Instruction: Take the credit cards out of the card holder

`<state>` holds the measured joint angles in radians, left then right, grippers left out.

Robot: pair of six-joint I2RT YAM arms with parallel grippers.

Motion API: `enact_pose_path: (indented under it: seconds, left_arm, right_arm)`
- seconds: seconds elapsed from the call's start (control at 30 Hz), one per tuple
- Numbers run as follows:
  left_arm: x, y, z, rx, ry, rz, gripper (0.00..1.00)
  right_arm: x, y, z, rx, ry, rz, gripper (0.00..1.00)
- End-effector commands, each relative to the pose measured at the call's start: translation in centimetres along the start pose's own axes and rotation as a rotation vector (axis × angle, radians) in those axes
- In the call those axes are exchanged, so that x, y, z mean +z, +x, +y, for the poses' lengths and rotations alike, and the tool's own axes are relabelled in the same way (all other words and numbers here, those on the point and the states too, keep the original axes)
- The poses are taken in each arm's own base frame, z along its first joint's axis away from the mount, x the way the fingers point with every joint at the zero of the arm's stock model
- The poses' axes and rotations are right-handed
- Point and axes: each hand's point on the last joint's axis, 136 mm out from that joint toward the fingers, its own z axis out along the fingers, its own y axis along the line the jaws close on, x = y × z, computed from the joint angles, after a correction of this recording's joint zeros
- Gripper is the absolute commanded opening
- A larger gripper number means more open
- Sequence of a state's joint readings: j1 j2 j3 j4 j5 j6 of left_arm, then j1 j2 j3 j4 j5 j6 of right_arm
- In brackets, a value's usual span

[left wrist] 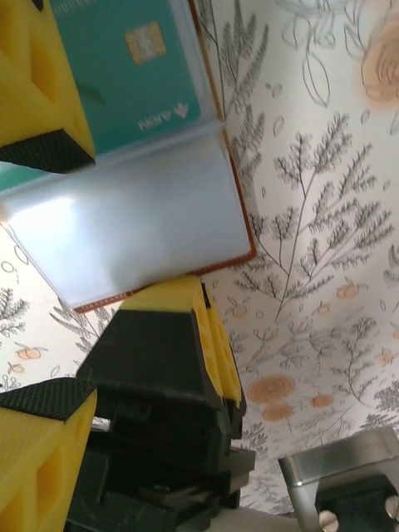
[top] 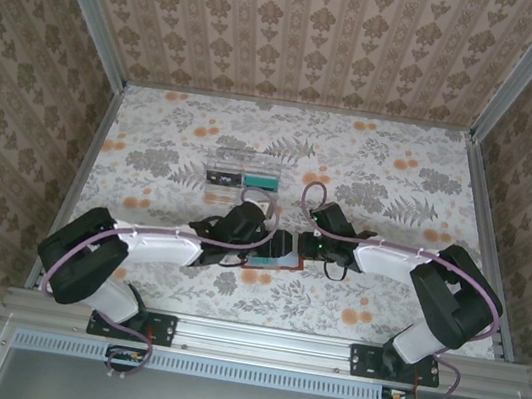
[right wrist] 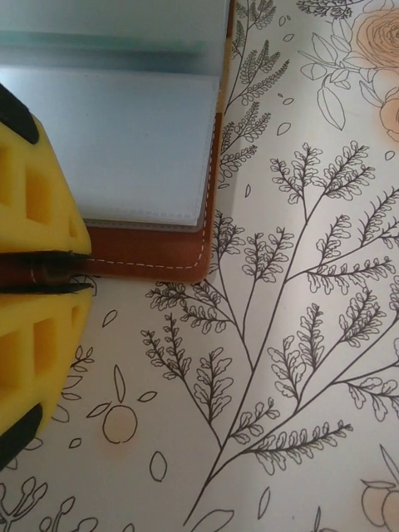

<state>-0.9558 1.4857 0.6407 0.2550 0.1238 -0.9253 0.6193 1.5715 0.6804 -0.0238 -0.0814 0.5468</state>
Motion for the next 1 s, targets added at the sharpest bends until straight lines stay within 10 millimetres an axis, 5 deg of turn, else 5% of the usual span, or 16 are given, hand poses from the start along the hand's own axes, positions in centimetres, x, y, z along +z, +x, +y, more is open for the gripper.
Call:
enact_pose_path:
  seconds: [0.0,0.37,0.63,0.97]
  left_arm:
    - [0.7,-0.4,-2.4,0.039,0.072,0.004,0.68]
    - [1.8,0.1,-3.3,0.05,0.095,0.023,0.7]
    - [3.2,0.1,-6.3,0.071,0.182,0.05,0.68]
    - [4.4,1.1,-6.7,0.064,0.187,0.079,0.66]
  right_arm:
    - [-0.4,1.7,-2.1,0.043,0.076,0.023,0.18]
    - [-4.5,-0.4,-3.8,0.097,0.105,-0.136,0.21]
    - [-4.6,-0.6,-3.8,0.109,0.104,-0.133,0.22]
    - [-7.1,-0.8,-7.6,0.2,0.202,-0.217,0.32]
